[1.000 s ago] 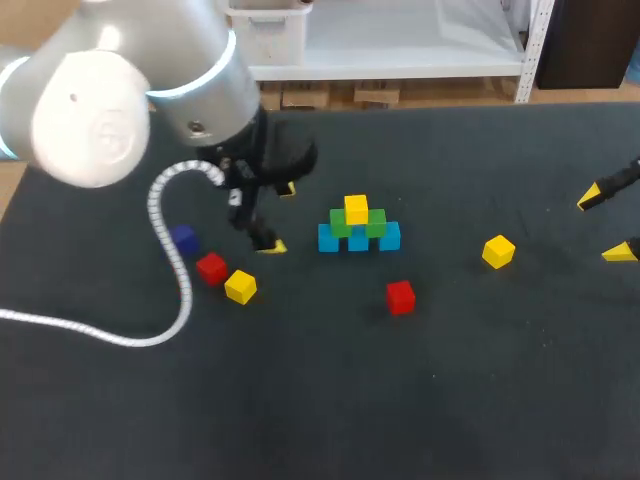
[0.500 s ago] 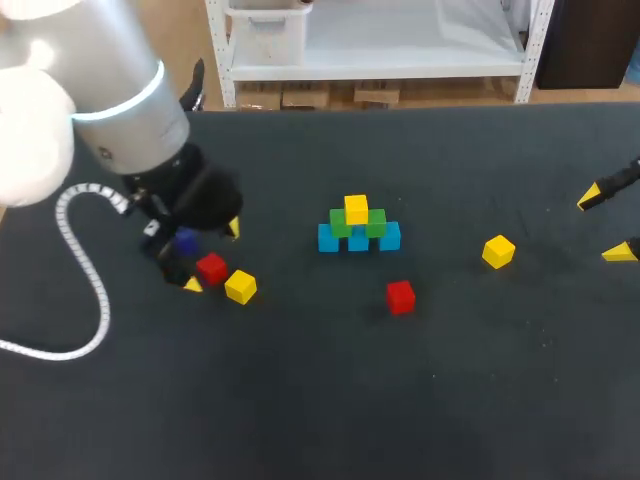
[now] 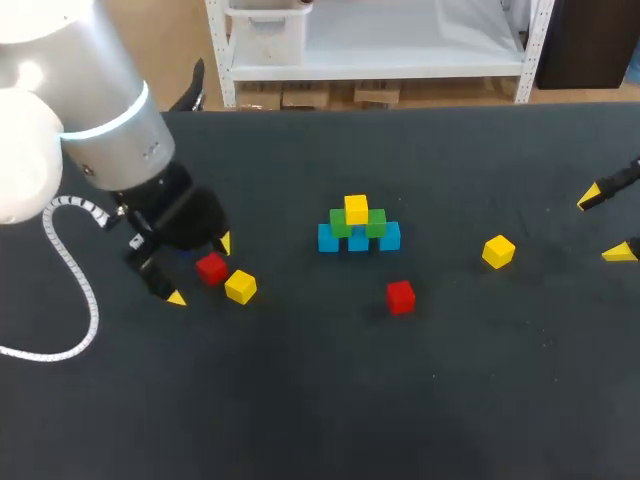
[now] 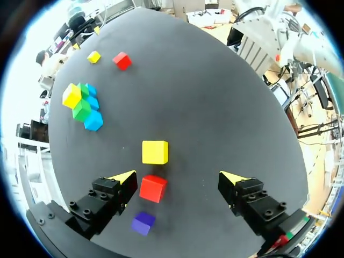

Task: Place the blue cubes, place green cubes on the blue cubes, place the yellow cubes on the green cubes, then place the red cubes on the yellow cubes, and place purple cube on the red cubes.

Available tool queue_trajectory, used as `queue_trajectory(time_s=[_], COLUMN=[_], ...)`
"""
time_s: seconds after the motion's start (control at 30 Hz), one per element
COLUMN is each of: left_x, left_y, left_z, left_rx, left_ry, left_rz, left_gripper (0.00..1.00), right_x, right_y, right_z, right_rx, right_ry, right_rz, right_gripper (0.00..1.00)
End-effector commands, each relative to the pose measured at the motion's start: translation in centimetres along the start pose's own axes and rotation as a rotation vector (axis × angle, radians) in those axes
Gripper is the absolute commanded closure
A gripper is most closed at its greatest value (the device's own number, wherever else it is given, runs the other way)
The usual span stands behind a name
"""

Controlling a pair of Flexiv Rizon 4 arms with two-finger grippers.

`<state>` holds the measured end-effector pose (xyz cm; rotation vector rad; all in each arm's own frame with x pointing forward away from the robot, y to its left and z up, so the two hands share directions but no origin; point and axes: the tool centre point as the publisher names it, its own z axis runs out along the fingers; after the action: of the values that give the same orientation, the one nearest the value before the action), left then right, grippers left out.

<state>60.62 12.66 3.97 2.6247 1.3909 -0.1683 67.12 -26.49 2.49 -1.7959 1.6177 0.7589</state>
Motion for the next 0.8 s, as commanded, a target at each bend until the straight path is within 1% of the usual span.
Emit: queue_trajectory(time_s=[0.03,0.37,0.57,0.7,0.8], left_x=[-0.6,-2.1,-2.2,-2.2,-2.1], left_y=[0.6,2.5,3.3,3.6,3.7], left_z=[1.1,2.9,3.6,3.9,4.2], left_rx=[0.013,0.025,0.020,0.019,0.023], left_ry=[0.010,0.007,0.004,0.010,0.016], left_rz=[0.026,0.035,0.005,0.003,0.003], left_gripper=[0.00,0.00,0.00,0.00,0.15], right_x=[0.0,0.0,0.0,0.0,0.0], right_y=[0.0,0.0,0.0,0.0,0.0], right_z=[0.0,0.0,0.0,0.0,0.0], right_rx=[0.000,0.000,0.000,0.000,0.000], right_ry=[-0.001,-0.001,-0.001,-0.001,-0.001], right_rz=[-0.001,-0.001,-0.001,-0.001,-0.001], right_gripper=[0.00,0.00,0.00,0.00,0.00])
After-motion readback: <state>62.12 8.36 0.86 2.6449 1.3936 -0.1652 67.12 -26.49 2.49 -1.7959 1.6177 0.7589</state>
